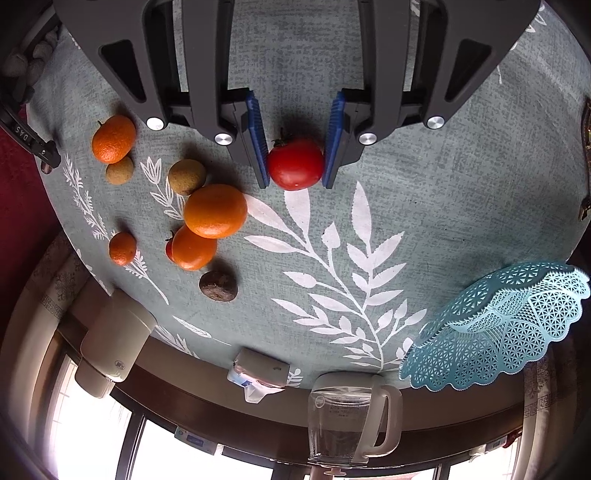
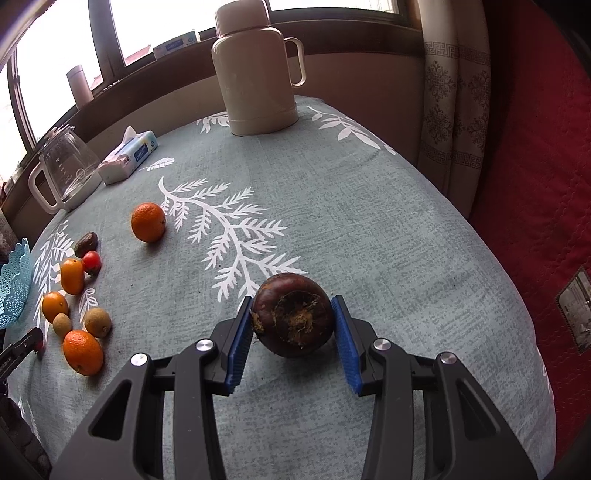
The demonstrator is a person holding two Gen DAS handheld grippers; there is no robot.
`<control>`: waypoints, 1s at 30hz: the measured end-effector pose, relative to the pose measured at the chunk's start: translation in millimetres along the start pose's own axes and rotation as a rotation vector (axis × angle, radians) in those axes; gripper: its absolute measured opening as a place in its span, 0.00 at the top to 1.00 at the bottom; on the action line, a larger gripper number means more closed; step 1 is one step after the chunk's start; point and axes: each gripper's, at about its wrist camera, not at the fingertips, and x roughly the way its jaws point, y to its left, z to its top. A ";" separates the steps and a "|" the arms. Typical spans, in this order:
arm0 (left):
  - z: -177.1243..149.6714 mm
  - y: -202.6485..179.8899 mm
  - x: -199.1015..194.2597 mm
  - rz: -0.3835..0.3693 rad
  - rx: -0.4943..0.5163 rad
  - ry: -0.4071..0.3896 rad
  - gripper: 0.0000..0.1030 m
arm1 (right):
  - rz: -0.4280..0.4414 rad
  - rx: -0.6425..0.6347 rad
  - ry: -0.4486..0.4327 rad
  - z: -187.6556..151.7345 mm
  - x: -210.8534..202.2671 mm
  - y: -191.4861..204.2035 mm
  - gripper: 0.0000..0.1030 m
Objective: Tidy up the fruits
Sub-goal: 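Close the left tool on the red tomato while the right tool grasps the dark mangosteen, then carry the tomato into the blue basket and open the left tool while the right tool carries the mangosteen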
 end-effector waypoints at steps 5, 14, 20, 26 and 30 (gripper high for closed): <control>0.7 2.3 -1.7 -0.008 -0.012 -0.007 0.71 | 0.023 0.002 -0.017 -0.8 -7.3 5.4 0.59; 2.9 4.6 -14.2 0.003 -0.004 -0.046 0.71 | 0.062 -0.012 -0.037 -0.5 -18.1 20.4 0.59; 10.5 18.1 -29.4 0.040 -0.011 -0.101 0.71 | 0.088 -0.026 -0.050 0.3 -24.8 34.1 0.59; 24.8 42.4 -50.4 0.095 -0.040 -0.180 0.71 | 0.112 -0.048 -0.051 -0.2 -26.3 49.6 0.59; 34.4 62.1 -59.3 0.135 -0.070 -0.217 0.71 | 0.125 -0.063 -0.051 -0.5 -27.2 60.1 0.59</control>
